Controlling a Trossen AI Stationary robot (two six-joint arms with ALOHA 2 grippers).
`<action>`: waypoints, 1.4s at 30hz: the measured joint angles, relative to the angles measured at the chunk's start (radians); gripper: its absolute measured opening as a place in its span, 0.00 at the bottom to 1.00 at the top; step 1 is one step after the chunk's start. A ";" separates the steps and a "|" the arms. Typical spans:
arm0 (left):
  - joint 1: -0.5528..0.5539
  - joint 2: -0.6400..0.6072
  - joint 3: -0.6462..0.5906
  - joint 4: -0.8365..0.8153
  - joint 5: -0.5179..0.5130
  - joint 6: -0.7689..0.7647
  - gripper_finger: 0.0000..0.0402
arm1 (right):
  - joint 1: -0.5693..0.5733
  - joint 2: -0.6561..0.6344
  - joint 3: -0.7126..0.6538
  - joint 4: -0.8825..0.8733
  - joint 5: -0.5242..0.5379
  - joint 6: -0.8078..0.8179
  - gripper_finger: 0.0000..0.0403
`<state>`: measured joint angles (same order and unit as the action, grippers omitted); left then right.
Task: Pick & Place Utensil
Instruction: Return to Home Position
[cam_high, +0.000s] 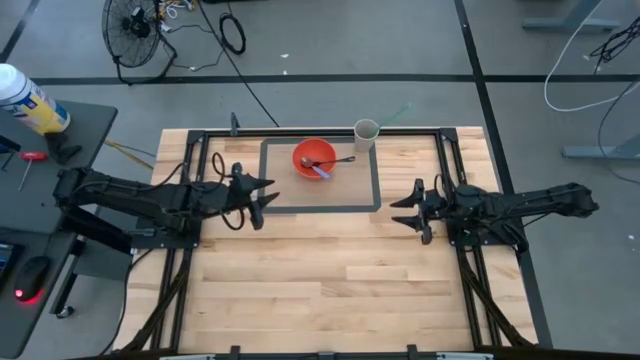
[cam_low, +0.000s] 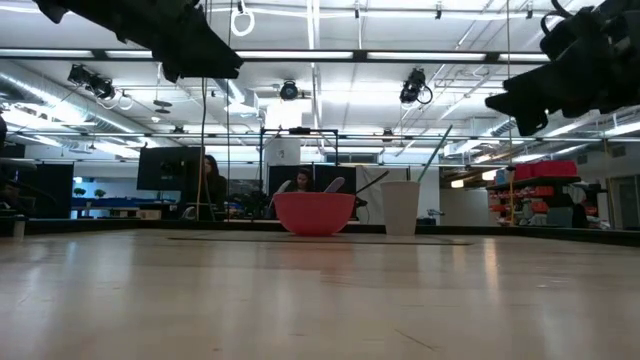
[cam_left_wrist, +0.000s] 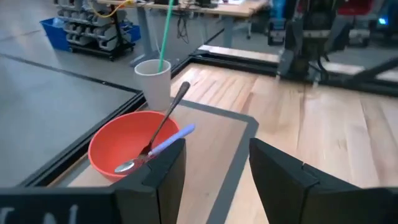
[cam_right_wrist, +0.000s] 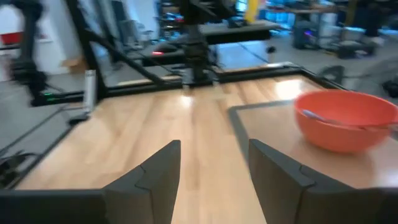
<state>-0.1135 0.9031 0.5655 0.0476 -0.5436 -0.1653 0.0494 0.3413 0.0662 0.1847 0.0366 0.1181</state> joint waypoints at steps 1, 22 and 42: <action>0.000 0.000 0.000 -0.006 0.008 0.012 0.45 | 0.000 -0.004 0.000 0.001 -0.024 -0.010 0.47; 0.084 -0.304 -0.439 0.448 0.242 0.093 0.45 | 0.002 -0.237 0.000 -0.140 -0.106 -0.029 0.47; 0.084 -0.801 -0.536 0.101 0.252 0.096 0.45 | 0.020 -0.339 -0.052 -0.164 0.025 -0.028 0.47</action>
<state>-0.0291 0.1023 0.0294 0.1486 -0.2913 -0.0693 0.0693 0.0026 0.0139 0.0206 0.0612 0.0905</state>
